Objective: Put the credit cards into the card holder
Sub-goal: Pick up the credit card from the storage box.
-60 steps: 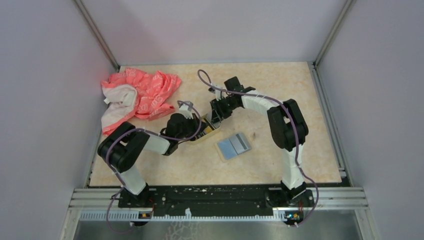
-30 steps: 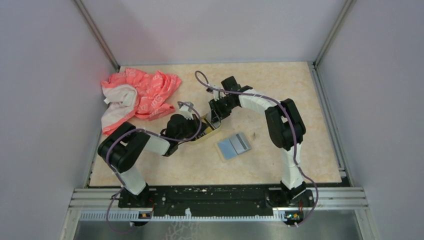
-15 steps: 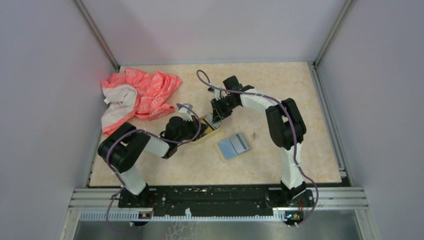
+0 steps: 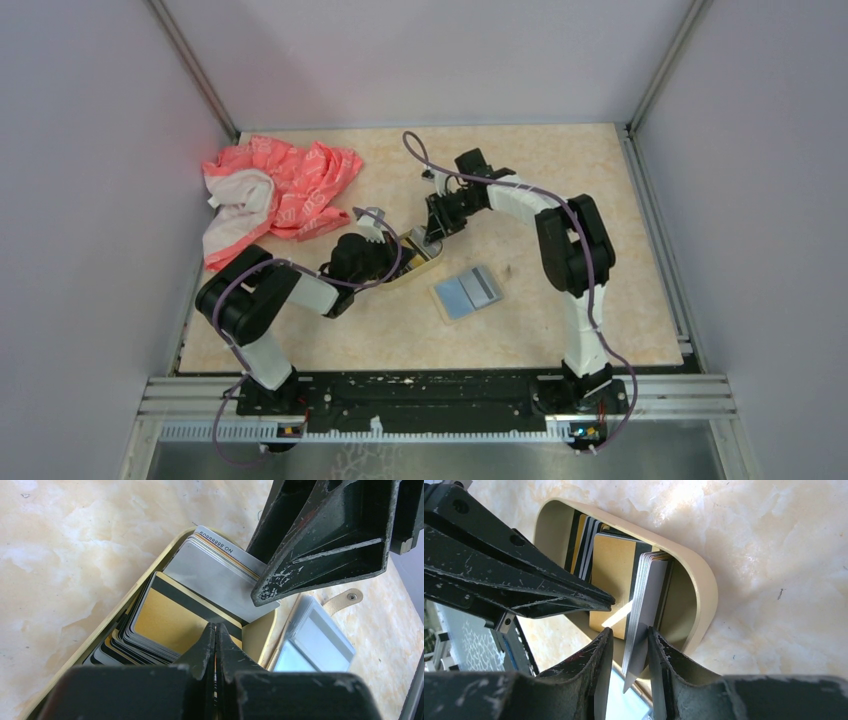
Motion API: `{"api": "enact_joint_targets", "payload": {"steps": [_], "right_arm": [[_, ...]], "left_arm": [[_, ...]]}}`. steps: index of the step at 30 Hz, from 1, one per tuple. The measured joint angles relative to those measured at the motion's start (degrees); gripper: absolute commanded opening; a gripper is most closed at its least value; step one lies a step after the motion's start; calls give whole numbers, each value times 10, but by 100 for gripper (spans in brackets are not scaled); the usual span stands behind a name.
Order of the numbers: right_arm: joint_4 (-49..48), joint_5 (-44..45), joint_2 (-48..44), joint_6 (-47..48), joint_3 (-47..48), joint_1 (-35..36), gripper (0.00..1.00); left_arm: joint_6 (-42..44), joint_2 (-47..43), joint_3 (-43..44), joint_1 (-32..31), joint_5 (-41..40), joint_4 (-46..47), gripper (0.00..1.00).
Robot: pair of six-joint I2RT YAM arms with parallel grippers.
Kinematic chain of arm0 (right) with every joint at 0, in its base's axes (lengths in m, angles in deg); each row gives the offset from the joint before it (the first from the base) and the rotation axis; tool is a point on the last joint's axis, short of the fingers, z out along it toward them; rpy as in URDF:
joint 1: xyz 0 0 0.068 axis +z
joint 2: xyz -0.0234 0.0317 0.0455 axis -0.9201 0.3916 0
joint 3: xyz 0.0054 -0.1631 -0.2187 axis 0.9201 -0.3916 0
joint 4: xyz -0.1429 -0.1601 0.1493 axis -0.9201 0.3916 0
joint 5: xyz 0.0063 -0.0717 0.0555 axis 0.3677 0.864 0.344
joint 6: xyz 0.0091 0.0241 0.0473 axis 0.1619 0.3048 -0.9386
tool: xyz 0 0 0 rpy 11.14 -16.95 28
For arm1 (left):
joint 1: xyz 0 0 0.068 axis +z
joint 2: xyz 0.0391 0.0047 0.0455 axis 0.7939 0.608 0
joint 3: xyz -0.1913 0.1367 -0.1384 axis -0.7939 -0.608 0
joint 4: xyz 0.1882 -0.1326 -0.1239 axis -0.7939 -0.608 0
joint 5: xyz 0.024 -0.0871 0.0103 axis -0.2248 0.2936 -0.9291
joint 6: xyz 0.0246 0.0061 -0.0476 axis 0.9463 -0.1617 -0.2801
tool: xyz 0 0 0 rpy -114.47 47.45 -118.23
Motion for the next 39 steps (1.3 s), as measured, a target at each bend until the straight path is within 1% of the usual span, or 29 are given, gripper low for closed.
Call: {"api": "enact_joint_targets", "payload": {"steps": [7, 11, 14, 26, 30, 32, 39], "right_arm": [[0, -17, 0, -4, -1, -11, 31], [0, -21, 0, -5, -1, -18, 27], [0, -24, 0, -6, -1, -22, 26], [0, -33, 0, -10, -1, -32, 13], [0, -33, 0, -10, -1, -33, 4], [-3, -31, 0, -10, -3, -35, 1], [-24, -23, -12, -19, -26, -37, 0]], "left_arm": [[0, 0, 0, 0, 0, 0, 0], [0, 0, 0, 0, 0, 0, 0], [0, 0, -1, 0, 0, 1, 0], [0, 0, -3, 0, 0, 5, 0], [0, 0, -3, 0, 1, 5, 0], [0, 0, -3, 0, 2, 5, 0], [2, 0, -10, 0, 5, 19, 2]]}}
